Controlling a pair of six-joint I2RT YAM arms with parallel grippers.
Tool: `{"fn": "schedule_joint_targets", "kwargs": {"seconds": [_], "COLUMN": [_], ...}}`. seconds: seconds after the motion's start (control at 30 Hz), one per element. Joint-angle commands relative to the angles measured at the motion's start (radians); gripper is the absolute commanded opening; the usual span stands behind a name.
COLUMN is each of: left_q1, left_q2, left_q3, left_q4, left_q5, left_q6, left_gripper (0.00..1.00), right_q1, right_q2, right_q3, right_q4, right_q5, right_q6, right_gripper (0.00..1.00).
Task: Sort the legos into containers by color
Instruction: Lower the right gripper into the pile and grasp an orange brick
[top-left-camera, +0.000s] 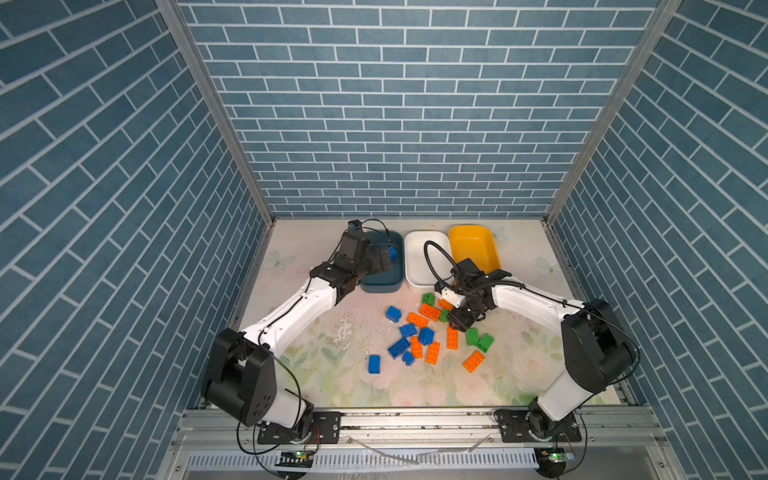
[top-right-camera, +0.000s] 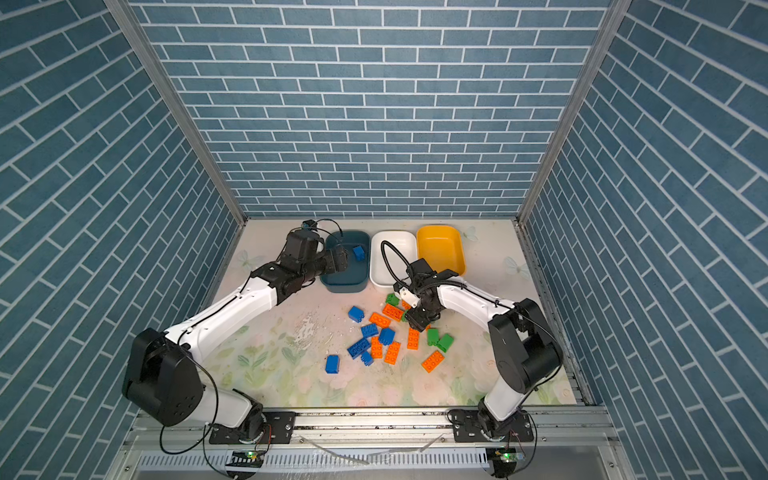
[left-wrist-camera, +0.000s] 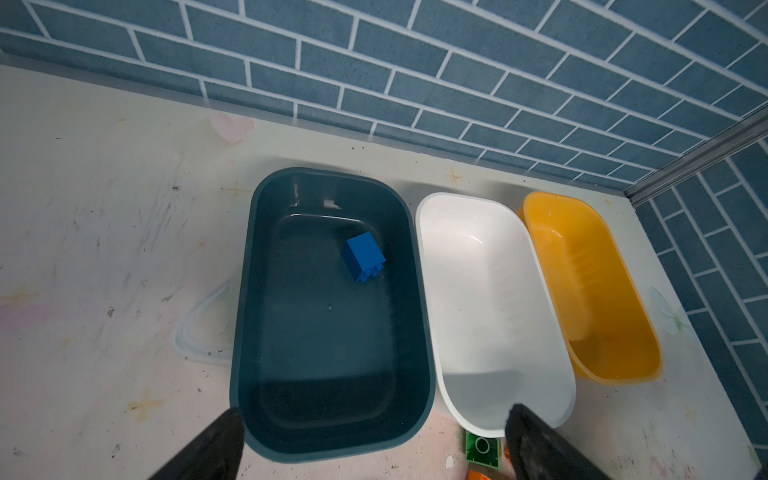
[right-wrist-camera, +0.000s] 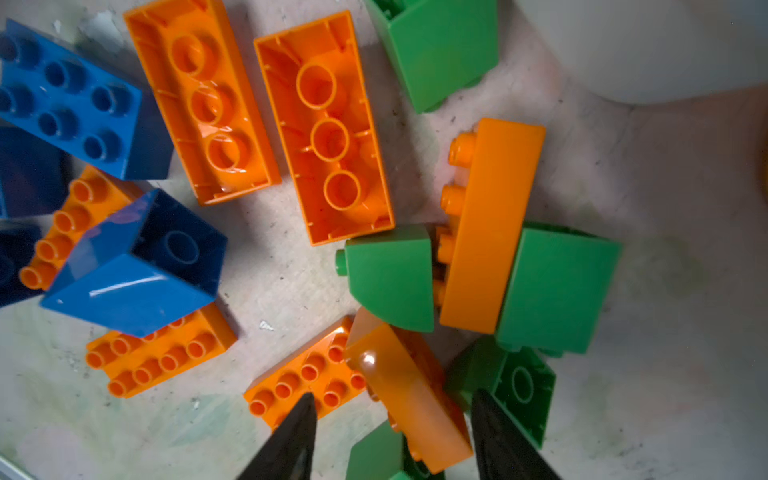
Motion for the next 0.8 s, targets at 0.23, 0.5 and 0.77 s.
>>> {"fn": "schedule_joint_targets", "kwargs": {"seconds": [0.23,0.5,0.77], "left_q1": [0.003,0.002,0.002], "left_q2": [-0.032,-0.045,-0.047], "left_q3": [-0.031,-0.050,-0.071], "left_q4": [-0.018,0.009,0.027], "left_q5": [-0.028,-0.034,-0.031], "left_q6": [-0.012,-0.011,-0.013], "left_gripper": [0.99,0.99,0.99], "right_q1": [0.020,0.028,0.031], "right_q2": [0.078,0.093,0.051], "right_q3": [0.063,0.059,0.088], "right_q4": [-0.056,-0.055,-0.114], "right_q5": [0.042,0.037,-0.015], "right_q6": [-0.135,-0.150,-0.198], "right_gripper": [0.50,0.38,0.22]}}
